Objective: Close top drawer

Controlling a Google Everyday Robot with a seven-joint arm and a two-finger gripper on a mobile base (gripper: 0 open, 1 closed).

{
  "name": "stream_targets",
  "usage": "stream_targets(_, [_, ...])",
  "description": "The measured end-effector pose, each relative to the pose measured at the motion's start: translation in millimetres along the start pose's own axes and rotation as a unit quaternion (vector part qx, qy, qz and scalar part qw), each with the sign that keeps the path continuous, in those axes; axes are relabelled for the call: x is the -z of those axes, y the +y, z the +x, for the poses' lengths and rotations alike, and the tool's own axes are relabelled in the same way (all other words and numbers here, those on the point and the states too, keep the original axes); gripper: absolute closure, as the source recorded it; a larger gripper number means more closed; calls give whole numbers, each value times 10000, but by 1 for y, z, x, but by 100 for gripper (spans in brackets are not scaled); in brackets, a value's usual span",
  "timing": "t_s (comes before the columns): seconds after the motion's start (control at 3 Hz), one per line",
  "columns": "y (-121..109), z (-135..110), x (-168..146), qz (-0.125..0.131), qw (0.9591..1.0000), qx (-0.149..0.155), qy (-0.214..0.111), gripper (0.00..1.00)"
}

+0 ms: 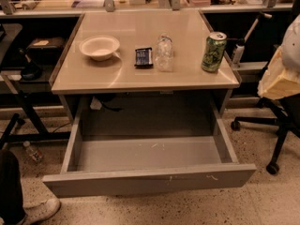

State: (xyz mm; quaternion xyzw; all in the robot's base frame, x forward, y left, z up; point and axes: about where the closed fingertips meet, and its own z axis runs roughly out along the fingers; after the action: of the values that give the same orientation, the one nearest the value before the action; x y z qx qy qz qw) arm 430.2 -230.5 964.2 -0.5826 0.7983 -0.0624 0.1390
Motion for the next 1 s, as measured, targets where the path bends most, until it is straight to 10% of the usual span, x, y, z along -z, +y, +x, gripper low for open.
stream_targets(1.0, [90, 66, -98, -991, 9898, -633, 803, 100])
